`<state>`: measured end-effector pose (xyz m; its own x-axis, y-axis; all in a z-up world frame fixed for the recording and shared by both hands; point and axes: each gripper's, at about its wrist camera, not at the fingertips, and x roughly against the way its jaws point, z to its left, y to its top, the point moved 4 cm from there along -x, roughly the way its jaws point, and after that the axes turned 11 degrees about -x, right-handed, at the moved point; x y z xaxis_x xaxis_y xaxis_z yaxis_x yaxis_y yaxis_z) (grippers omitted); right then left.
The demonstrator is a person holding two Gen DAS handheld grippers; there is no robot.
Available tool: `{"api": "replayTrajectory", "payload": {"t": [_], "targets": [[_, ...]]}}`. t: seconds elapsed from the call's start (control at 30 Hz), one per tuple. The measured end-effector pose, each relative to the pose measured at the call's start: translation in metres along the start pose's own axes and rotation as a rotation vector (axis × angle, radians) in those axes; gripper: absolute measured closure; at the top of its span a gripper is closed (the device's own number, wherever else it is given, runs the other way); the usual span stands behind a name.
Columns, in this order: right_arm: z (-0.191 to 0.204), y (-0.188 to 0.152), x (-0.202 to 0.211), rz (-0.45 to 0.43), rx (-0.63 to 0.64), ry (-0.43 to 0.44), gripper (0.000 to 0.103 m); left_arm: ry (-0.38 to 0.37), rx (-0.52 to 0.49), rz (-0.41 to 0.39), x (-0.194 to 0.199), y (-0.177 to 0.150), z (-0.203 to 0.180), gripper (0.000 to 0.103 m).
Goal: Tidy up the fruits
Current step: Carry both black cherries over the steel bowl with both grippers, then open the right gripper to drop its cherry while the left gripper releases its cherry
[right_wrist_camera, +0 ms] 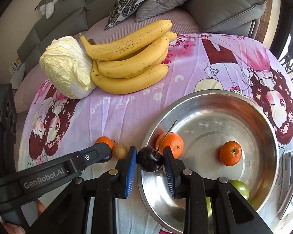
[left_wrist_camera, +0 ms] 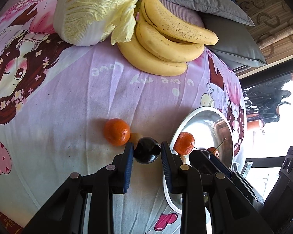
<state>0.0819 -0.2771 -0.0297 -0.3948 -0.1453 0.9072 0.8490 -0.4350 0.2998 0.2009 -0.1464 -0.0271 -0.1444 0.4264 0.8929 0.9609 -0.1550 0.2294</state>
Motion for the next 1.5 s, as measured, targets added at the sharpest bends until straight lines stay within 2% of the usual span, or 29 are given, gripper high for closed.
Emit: {"api": "replayTrajectory", "payload": {"t": [0.27, 0.47, 0.8, 1.07, 1.5], "targets": [[-0.048, 0.012, 0.004, -0.02, -0.125, -0.037, 0.074, -0.003, -0.081, 0.045, -0.019, 0.005, -0.036, 0.074], [-0.068, 0.015, 0.005, -0.019, -0.179, -0.046, 0.073, -0.022, -0.136, 0.078, -0.03, -0.003, -0.058, 0.074], [-0.077, 0.006, -0.007, 0.026, -0.19, -0.063, 0.073, -0.017, -0.159, 0.123, -0.039, -0.022, -0.061, 0.074], [-0.083, 0.002, -0.015, 0.06, -0.206, -0.067, 0.073, -0.041, -0.143, 0.144, -0.044, -0.03, -0.06, 0.074], [-0.079, 0.005, -0.012, 0.056, -0.2, -0.074, 0.072, -0.056, -0.125, 0.153, -0.045, -0.03, -0.059, 0.074]]}}
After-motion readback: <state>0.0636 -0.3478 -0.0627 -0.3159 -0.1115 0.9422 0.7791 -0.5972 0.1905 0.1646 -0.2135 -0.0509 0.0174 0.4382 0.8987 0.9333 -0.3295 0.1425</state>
